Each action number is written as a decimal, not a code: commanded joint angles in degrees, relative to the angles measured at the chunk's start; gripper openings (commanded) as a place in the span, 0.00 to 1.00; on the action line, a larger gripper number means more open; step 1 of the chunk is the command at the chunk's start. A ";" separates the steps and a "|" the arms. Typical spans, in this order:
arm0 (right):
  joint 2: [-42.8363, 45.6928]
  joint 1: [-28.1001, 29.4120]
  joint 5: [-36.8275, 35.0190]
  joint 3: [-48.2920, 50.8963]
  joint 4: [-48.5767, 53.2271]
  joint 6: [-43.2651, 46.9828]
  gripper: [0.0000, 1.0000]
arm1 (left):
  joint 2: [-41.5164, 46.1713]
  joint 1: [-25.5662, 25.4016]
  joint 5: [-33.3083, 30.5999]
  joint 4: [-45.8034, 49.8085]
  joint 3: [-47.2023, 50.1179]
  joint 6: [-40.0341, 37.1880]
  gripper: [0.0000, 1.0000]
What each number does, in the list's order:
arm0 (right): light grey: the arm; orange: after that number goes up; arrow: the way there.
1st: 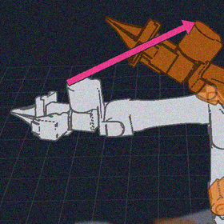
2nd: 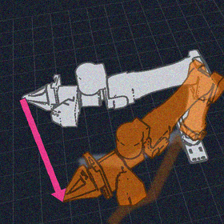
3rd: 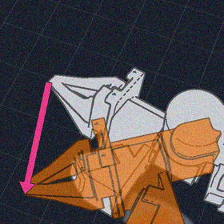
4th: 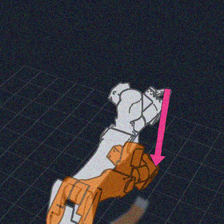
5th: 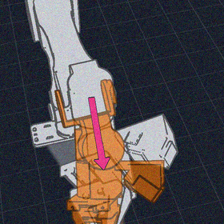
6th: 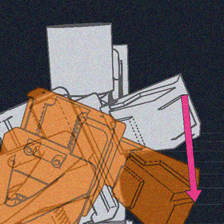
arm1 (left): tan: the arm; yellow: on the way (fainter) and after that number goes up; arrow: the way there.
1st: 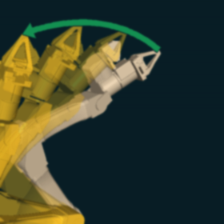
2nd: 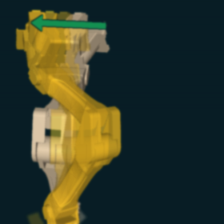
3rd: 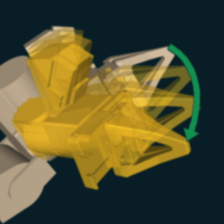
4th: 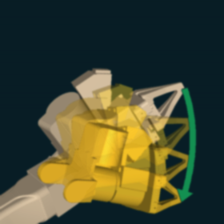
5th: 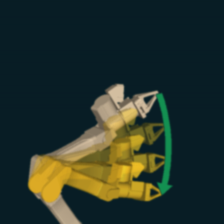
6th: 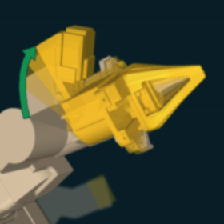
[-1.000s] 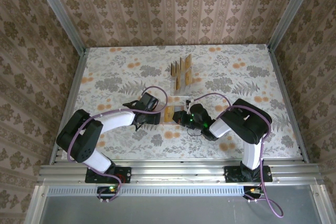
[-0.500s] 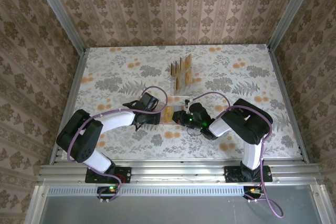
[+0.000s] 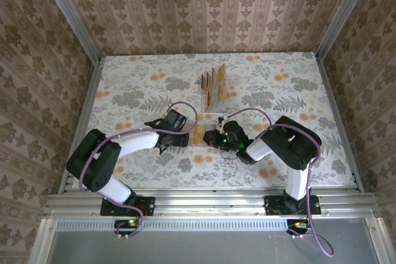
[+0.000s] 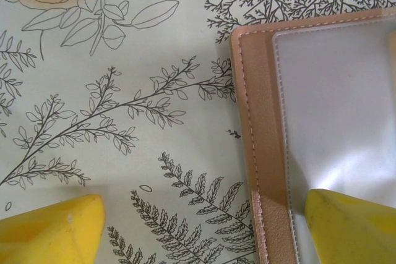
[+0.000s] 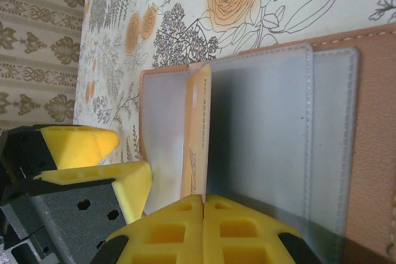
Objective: Put the credit cards into the card holder
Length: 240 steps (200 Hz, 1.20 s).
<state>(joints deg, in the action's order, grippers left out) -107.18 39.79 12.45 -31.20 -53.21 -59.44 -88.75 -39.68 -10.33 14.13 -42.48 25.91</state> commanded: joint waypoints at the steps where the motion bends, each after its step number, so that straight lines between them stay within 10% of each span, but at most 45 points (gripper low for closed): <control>1: -1.58 -0.65 -1.69 1.75 2.94 -0.28 0.00 | 0.44 0.02 -0.74 3.25 1.58 0.46 0.85; 240: -1.32 0.37 1.15 -0.49 7.15 -0.16 0.00 | 0.34 0.02 -0.83 3.08 1.52 0.44 0.85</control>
<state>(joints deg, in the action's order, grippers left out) -107.98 39.62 13.98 -31.68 -53.71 -60.18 -88.64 -39.68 -10.35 14.09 -42.39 25.91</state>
